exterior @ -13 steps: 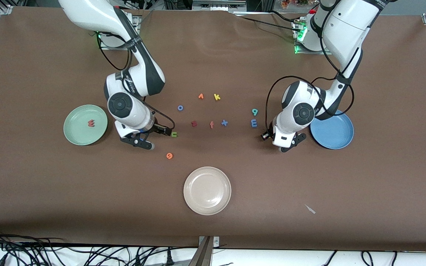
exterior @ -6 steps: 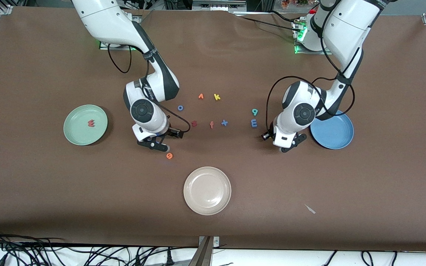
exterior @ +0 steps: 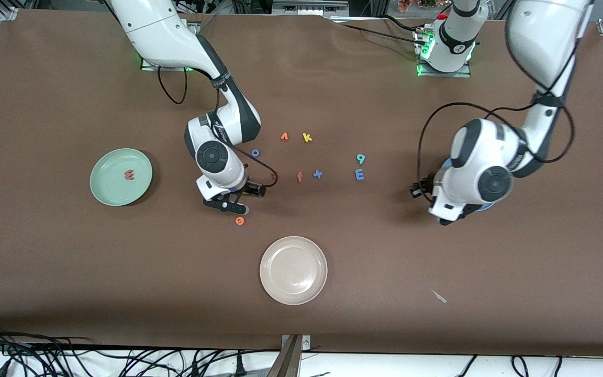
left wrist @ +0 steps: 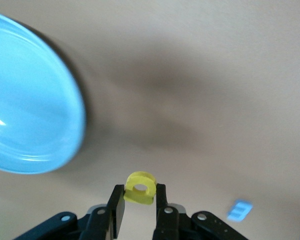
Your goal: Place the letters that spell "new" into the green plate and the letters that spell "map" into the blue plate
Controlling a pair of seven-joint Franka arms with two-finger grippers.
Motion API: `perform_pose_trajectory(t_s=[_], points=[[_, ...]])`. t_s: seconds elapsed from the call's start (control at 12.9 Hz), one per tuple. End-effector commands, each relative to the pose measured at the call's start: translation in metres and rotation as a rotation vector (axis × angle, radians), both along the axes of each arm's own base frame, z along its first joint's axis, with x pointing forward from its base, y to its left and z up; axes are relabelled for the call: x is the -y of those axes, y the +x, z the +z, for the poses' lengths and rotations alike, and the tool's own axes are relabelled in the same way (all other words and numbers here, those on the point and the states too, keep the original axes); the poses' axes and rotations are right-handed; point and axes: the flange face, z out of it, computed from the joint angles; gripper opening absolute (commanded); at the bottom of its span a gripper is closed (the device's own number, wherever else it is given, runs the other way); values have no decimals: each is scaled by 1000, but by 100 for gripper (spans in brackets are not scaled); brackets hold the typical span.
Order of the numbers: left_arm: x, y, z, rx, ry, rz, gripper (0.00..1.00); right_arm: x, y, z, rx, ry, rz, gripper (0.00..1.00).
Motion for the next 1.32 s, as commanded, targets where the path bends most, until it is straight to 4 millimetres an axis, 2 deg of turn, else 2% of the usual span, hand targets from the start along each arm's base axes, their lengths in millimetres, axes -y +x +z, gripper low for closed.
perform_pose_trajectory(t_s=[0.0, 0.15, 0.39, 0.54, 0.62, 0.7, 0.77, 0.93, 1.01, 1.08, 1.16, 1.24], points=[[-65, -5, 9, -48, -57, -114, 9, -6, 3, -4, 8, 9, 4, 78], [-116, -9, -4, -62, -43, -233, 9, -6, 3, -5, 9, 6, 7, 66], [-168, -14, -36, -80, -79, -326, 9, -6, 4, -6, 14, 7, 9, 49], [-186, -21, -63, -60, -88, -366, 13, -11, 1, -5, 16, 7, 15, 42], [-189, -24, -73, -48, -89, -360, 14, -11, 2, -5, 20, 9, 15, 34], [-190, -27, -82, -51, -92, -359, 18, -10, 1, -6, 19, 8, 15, 30], [-194, -29, -88, -62, -85, -366, 26, -10, 1, -6, 19, 10, 14, 27], [-198, -30, -93, -70, -84, -365, 72, -10, 1, -6, 20, 9, 16, 23], [-197, -28, -89, -66, -82, -367, 100, -10, 1, -6, 19, 7, 19, 20], [-195, -26, -82, -62, -78, -368, 100, -10, 2, 1, 23, 13, 30, 17], [-189, -22, -67, -45, -68, -368, 100, -7, 6, 15, 26, 22, 56, 16], [-173, -18, -49, -30, -75, -374, 100, 7, 9, 27, -10, 6, 71, 16]])
